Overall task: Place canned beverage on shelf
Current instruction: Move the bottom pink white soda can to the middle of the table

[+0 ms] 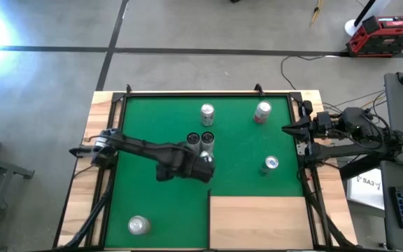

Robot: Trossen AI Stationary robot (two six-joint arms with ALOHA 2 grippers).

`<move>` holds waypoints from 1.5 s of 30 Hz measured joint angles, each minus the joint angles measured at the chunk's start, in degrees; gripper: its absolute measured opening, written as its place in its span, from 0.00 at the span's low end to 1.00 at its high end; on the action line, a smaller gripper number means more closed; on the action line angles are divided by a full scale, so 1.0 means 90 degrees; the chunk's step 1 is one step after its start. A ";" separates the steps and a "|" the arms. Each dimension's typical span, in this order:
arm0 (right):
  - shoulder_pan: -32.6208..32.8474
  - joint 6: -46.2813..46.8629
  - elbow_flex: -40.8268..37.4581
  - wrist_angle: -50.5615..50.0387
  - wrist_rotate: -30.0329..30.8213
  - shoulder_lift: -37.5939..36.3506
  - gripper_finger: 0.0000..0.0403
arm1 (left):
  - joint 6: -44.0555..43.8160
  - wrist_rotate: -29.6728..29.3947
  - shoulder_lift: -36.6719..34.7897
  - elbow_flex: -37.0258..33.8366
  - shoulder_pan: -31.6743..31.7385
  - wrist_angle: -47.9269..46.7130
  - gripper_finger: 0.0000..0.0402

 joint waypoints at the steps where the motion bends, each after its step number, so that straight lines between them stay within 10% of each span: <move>1: -0.0001 0.0000 0.0000 -0.0001 -0.0002 0.0000 0.06 | -0.0256 -0.0014 -0.0038 -0.0028 -0.0115 -0.0014 0.97; 21: 0.0002 0.0000 0.0002 0.0000 -0.0002 0.0000 0.06 | -0.2561 0.0912 -0.0378 -0.0728 -0.1753 -0.0010 0.25; 45: 0.0000 0.0000 0.0000 0.0000 -0.0001 0.0000 0.06 | -0.6459 0.1231 -0.0459 -0.0733 -0.3846 -0.0012 0.70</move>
